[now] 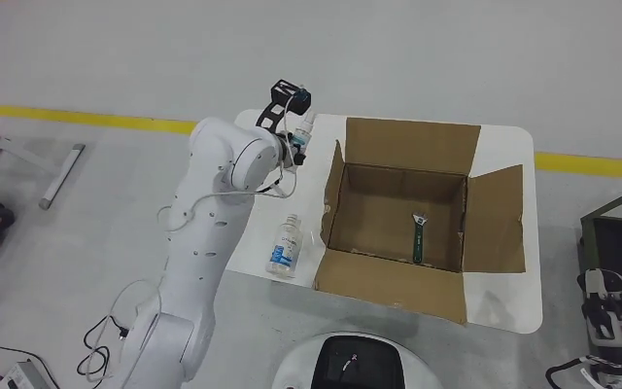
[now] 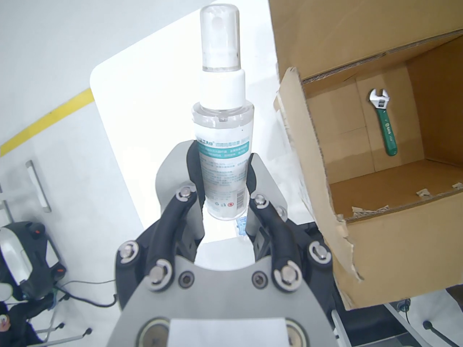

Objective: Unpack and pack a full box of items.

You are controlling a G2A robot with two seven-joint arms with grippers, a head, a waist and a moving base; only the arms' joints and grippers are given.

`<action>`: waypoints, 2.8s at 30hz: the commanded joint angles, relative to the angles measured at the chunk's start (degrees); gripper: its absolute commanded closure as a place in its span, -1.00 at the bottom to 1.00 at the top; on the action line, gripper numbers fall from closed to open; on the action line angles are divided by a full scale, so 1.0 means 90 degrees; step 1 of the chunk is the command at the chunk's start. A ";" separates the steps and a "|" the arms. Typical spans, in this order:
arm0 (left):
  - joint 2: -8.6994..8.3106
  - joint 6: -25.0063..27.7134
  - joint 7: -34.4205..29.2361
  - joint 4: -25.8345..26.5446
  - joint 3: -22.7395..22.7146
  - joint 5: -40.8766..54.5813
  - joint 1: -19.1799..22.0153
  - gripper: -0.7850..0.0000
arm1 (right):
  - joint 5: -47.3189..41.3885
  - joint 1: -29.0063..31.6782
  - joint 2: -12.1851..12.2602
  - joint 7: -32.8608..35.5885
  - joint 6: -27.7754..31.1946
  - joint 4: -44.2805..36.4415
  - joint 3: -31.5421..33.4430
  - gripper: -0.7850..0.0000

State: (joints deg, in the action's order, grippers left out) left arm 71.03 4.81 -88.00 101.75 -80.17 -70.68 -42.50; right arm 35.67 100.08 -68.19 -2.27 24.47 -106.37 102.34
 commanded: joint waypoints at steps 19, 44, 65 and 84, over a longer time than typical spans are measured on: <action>-0.0763 -0.0915 0.0000 -0.1023 0.1145 0.1142 -0.0372 1.00 | 0.0000 0.0000 0.0000 0.0000 0.0000 0.0000 0.0000 1.00; -0.1012 -0.0528 0.0000 -0.0395 0.0604 0.1419 -0.1332 1.00 | 0.0000 0.0000 0.0000 0.0000 0.0000 0.0000 0.0000 1.00; -0.1644 -0.1123 0.0000 0.0344 0.0731 0.2380 -0.2370 1.00 | 0.0000 0.0000 0.0000 0.0000 0.0000 0.0000 0.0000 1.00; -0.1690 -0.1066 0.0146 0.0315 0.0659 0.2031 -0.2534 1.00 | 0.0000 0.0000 0.0000 0.0000 0.0000 0.0000 0.0000 1.00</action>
State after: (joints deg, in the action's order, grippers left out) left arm 55.96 -4.83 -86.50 105.07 -73.73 -51.27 -65.23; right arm 35.67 100.08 -68.19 -2.27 24.47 -106.37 102.34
